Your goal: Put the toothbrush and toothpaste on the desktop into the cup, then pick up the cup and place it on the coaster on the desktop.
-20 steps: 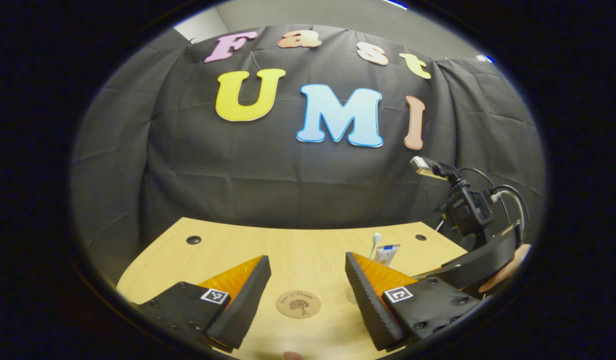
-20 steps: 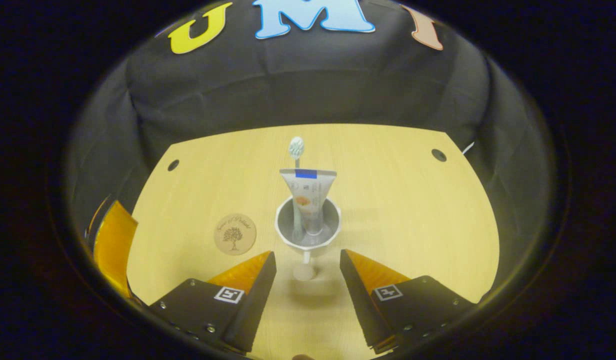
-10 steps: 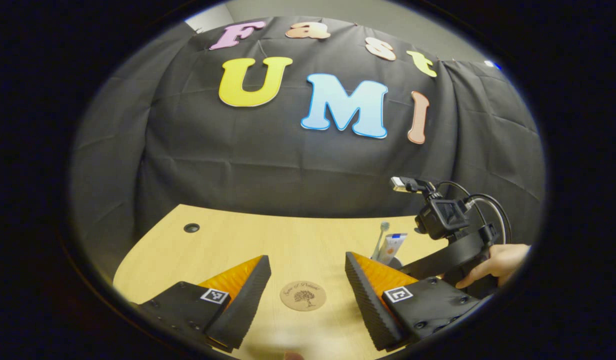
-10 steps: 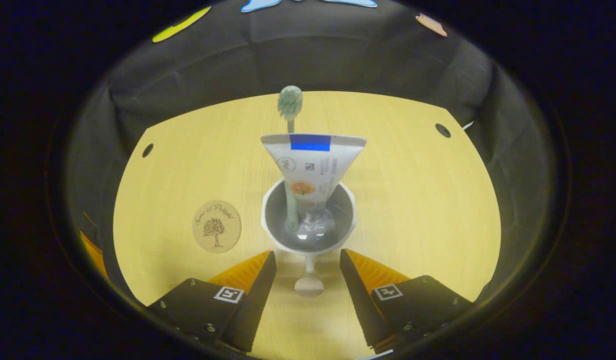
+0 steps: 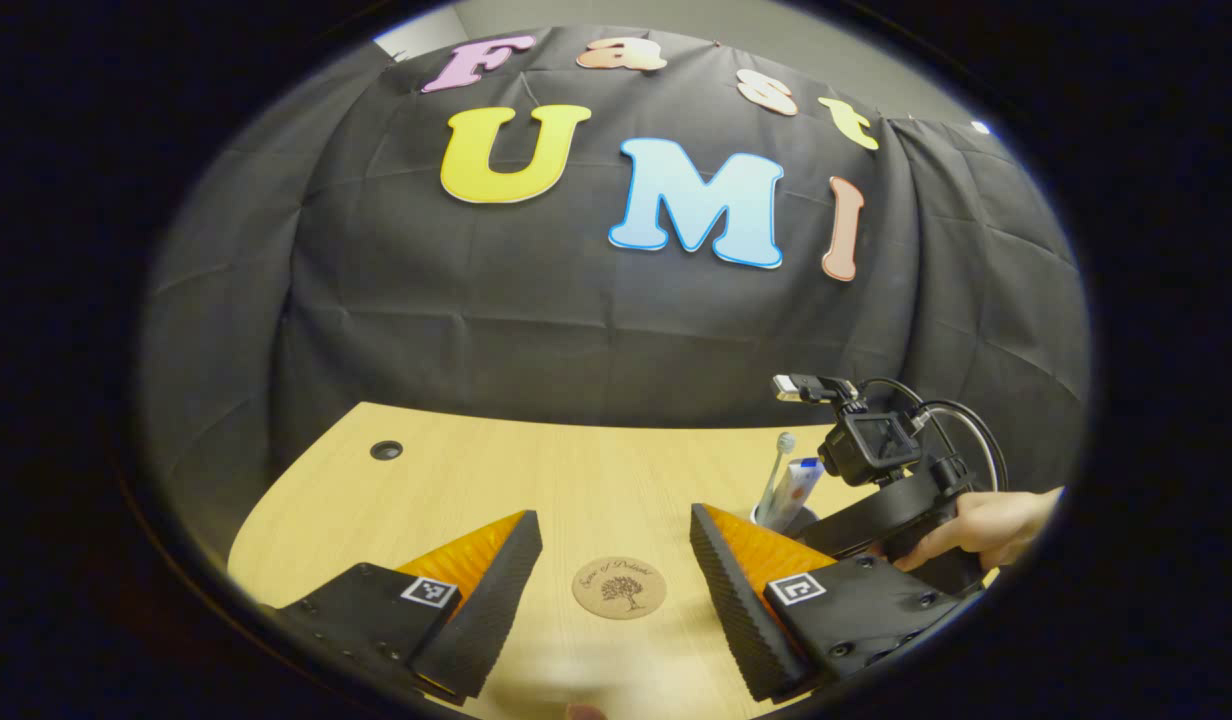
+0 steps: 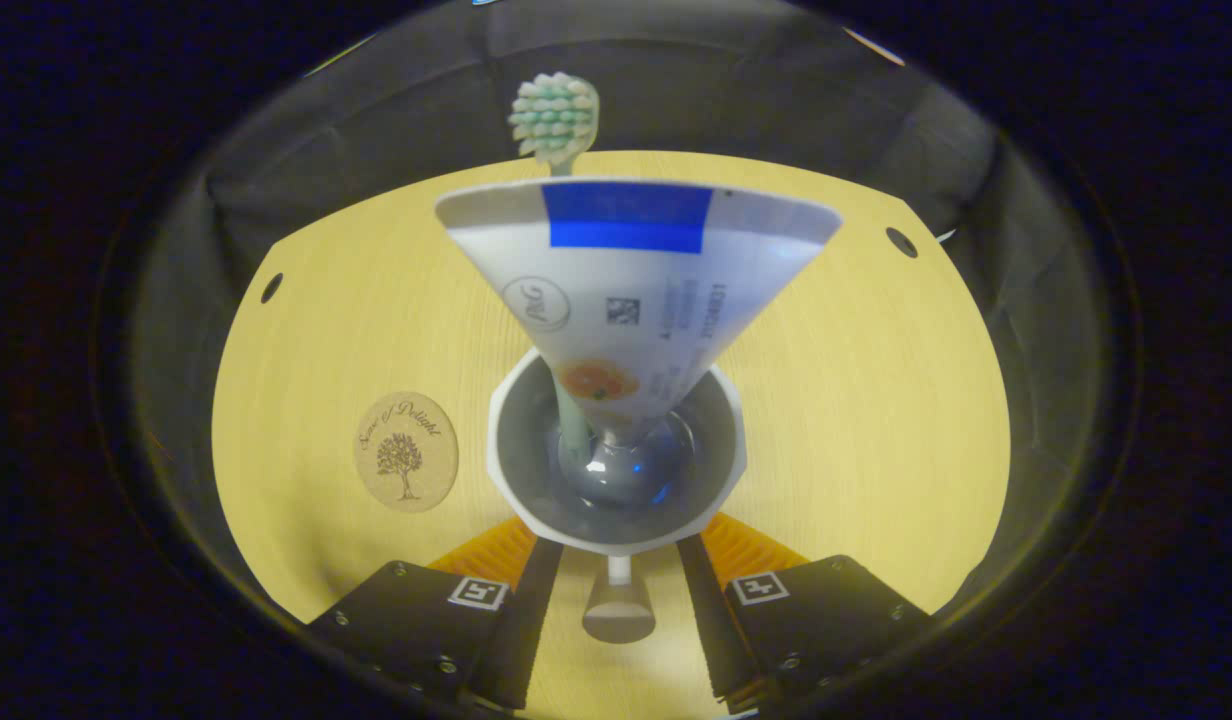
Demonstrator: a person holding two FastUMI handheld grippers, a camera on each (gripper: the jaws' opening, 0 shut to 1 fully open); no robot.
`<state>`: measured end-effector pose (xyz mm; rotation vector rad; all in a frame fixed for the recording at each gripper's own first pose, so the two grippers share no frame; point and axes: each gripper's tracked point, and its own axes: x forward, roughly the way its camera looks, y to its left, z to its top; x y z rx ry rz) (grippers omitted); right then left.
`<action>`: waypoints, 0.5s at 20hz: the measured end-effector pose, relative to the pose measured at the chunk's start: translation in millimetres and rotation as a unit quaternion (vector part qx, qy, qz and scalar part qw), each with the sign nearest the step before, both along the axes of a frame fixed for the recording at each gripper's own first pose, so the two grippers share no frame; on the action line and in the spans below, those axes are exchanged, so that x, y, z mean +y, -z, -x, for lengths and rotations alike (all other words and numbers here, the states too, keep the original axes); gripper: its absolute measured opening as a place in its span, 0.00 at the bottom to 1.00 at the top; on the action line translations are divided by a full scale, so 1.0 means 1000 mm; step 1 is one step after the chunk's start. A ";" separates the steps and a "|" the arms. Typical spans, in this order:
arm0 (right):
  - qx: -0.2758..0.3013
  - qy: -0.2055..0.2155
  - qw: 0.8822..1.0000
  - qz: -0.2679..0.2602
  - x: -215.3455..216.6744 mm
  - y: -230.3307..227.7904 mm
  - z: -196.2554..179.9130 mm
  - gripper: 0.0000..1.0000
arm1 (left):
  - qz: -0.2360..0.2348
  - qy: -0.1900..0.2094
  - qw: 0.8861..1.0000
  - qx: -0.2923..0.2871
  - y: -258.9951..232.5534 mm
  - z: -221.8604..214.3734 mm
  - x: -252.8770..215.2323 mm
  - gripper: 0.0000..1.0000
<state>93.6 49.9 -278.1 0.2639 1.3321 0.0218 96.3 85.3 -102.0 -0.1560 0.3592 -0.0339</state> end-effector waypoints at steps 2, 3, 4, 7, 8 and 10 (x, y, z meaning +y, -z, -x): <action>0.006 -0.012 1.000 0.002 -0.002 0.001 0.004 0.58 | 0.002 0.001 1.000 0.003 0.003 -0.002 -0.001 0.96; 0.011 -0.009 1.000 0.001 -0.001 0.006 0.008 0.37 | 0.002 0.000 1.000 0.003 0.003 -0.003 -0.002 0.96; 0.008 -0.012 1.000 -0.002 0.000 0.003 0.007 0.30 | 0.003 -0.001 1.000 0.003 0.004 -0.004 -0.002 0.96; -0.001 -0.020 1.000 -0.003 0.000 0.003 0.006 0.28 | 0.005 -0.005 1.000 0.006 0.007 -0.003 0.000 0.96; -0.003 -0.023 1.000 -0.003 -0.001 0.002 0.005 0.26 | 0.005 -0.007 1.000 0.007 0.008 -0.004 0.001 0.96; -0.012 -0.016 1.000 -0.011 0.001 0.000 0.004 0.24 | 0.006 -0.011 1.000 0.007 0.008 -0.001 0.005 0.96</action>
